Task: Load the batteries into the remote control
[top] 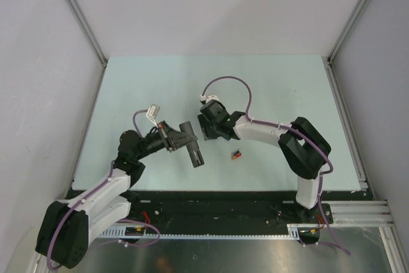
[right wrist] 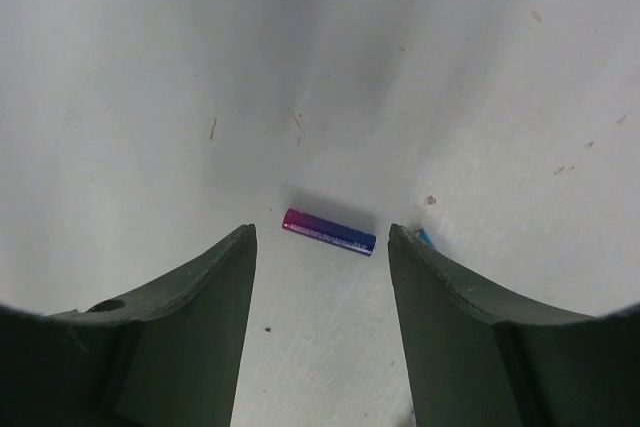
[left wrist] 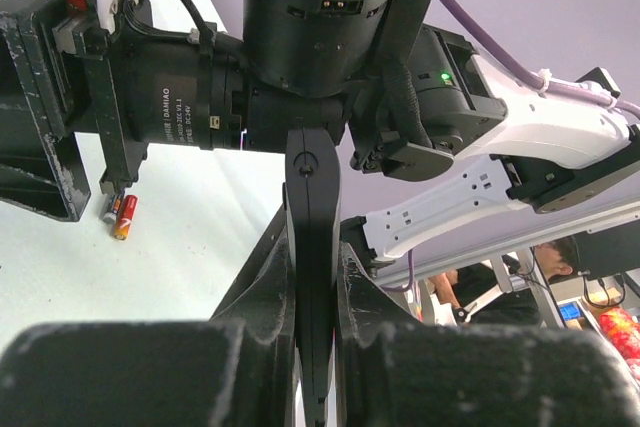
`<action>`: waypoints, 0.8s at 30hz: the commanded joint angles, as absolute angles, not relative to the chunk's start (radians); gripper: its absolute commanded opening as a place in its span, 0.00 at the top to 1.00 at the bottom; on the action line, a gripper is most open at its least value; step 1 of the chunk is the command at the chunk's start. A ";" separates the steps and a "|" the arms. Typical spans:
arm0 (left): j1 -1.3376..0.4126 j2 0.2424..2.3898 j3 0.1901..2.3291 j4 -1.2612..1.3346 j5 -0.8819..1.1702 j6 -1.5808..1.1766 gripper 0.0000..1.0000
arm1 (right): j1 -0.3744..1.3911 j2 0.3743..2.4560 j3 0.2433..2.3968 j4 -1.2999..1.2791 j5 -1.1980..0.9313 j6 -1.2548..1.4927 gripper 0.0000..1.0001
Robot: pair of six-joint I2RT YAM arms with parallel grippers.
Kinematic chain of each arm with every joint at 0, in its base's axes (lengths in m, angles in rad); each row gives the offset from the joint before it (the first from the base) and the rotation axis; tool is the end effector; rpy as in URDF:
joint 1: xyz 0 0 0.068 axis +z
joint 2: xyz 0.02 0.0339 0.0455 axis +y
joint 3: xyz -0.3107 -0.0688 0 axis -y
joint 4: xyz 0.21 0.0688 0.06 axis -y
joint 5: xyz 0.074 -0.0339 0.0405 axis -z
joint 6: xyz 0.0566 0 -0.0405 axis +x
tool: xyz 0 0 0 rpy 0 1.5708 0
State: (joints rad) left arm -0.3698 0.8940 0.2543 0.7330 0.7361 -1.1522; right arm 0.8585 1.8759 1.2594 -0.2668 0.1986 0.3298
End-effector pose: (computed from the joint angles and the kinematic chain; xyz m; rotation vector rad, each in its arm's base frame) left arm 0.1216 -0.0879 0.2893 0.0166 1.7823 -1.7011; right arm 0.2709 0.2966 0.2373 -0.5558 2.3879 0.2887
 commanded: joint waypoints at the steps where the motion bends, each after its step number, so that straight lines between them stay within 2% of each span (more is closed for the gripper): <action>1: -0.359 0.871 0.247 0.770 0.752 -1.163 1.00 | 0.882 1.891 1.305 -0.328 0.284 0.449 0.40; 13: -0.359 0.851 0.233 0.769 0.741 -1.177 1.00 | 0.913 1.942 1.305 -0.353 0.333 0.595 0.39; 24: -0.359 0.850 0.235 0.769 0.739 -1.177 1.00 | 0.899 1.977 1.305 -0.351 0.327 0.607 0.37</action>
